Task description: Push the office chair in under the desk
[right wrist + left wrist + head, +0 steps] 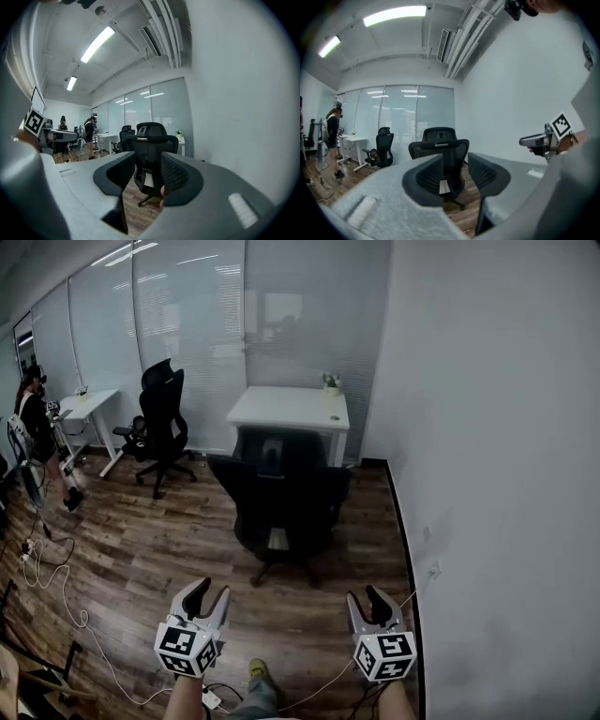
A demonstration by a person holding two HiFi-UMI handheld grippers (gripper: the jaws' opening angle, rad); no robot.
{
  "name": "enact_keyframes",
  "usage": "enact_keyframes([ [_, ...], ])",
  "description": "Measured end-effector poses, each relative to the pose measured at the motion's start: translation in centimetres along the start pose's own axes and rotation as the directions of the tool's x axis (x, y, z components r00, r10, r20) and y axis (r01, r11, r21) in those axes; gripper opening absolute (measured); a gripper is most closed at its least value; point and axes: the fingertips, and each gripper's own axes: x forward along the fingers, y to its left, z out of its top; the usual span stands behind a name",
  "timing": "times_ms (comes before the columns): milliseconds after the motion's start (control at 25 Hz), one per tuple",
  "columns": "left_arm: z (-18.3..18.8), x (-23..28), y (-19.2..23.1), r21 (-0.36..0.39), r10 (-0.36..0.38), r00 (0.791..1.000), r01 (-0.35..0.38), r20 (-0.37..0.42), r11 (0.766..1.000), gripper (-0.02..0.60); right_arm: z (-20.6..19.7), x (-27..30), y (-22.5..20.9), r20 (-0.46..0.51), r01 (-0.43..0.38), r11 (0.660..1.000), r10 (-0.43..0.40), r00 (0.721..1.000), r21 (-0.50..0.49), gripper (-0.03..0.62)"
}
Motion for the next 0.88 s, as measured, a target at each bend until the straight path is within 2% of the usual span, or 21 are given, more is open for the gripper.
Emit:
enact_keyframes([
  [200,1.0,6.4,5.8,-0.013,-0.016,1.000,0.016,-0.012,1.000,0.166,1.8,7.5,-0.3,-0.002,0.020,1.000,-0.020,1.000,0.008,0.169],
  [480,2.4,15.6,13.2,-0.008,-0.079,0.997,0.079,-0.022,0.997,0.172,4.0,18.0,-0.3,-0.008,0.054,0.999,-0.054,0.999,0.000,0.170],
  [680,2.1,20.1,17.6,-0.022,-0.117,0.993,0.117,-0.021,0.993,0.172,4.7,23.5,0.6,-0.011,0.083,0.995,-0.084,0.996,-0.049,0.170],
  [880,1.5,22.9,20.6,-0.024,-0.169,0.985,0.169,-0.024,0.985,0.176,4.7,26.9,1.5,-0.022,0.117,0.992,-0.118,0.993,-0.044,0.170],
])
